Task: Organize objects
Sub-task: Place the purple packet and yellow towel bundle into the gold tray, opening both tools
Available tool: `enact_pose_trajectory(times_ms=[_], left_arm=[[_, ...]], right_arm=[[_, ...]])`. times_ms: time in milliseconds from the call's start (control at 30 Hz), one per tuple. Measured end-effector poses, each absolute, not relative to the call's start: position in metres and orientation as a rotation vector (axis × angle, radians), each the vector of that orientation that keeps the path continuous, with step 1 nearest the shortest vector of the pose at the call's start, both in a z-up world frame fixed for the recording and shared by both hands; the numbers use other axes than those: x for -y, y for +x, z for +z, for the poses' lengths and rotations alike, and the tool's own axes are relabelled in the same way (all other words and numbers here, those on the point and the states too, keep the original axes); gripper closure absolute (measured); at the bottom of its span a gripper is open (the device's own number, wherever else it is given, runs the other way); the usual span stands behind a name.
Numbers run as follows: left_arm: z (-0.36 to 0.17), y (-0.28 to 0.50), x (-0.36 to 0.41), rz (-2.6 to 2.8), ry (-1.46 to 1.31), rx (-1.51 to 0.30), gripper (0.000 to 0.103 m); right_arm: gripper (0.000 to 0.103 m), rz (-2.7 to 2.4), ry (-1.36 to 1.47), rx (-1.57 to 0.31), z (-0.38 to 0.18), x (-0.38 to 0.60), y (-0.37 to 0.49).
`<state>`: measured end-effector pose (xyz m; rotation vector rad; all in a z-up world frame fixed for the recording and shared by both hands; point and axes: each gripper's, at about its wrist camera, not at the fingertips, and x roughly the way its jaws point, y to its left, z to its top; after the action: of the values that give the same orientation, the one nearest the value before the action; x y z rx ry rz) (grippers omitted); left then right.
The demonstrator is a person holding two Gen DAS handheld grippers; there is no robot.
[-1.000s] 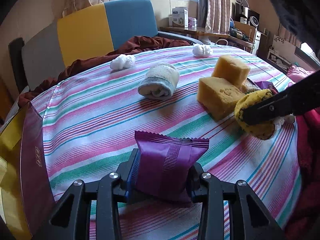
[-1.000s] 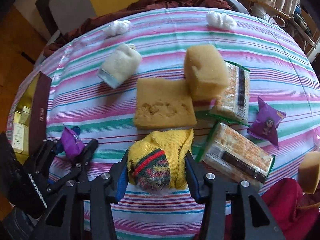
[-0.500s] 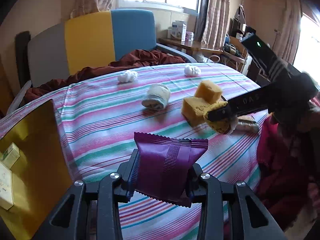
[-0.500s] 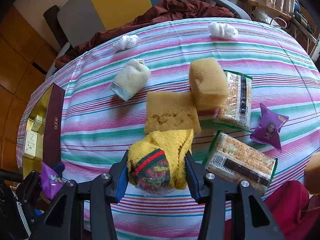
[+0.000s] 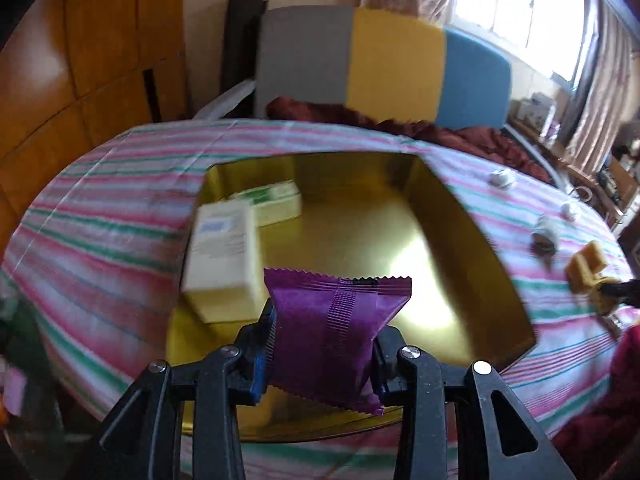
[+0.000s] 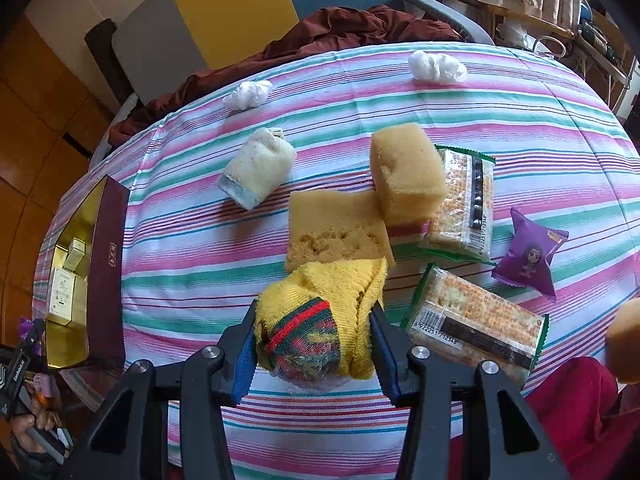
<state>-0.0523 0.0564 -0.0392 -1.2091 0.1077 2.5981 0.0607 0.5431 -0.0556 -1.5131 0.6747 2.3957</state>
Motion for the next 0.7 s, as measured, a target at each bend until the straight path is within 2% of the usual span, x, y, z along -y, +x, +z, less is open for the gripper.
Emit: enact_pose_trajectory(times_ms=[67, 467, 700], left_arm=[[-0.05, -0.054, -0.046, 2.633, -1.241, -0.157, 0.064], [-0.074, -0.067, -0.031, 2.651, -1.32, -0.158, 0.062], [-0.063, -0.061, -0.024, 2.673, -1.245, -0.129, 0.053]], right_arm=[[0.054, 2.388, -1.518, -0.667, -0.056, -0.542, 0.06], [0.054, 2.378, -1.478, -0.549, -0.048, -0.52, 0.059], [0.054, 2.573, -1.51, -0.415, -0.026, -0.441, 0.026]])
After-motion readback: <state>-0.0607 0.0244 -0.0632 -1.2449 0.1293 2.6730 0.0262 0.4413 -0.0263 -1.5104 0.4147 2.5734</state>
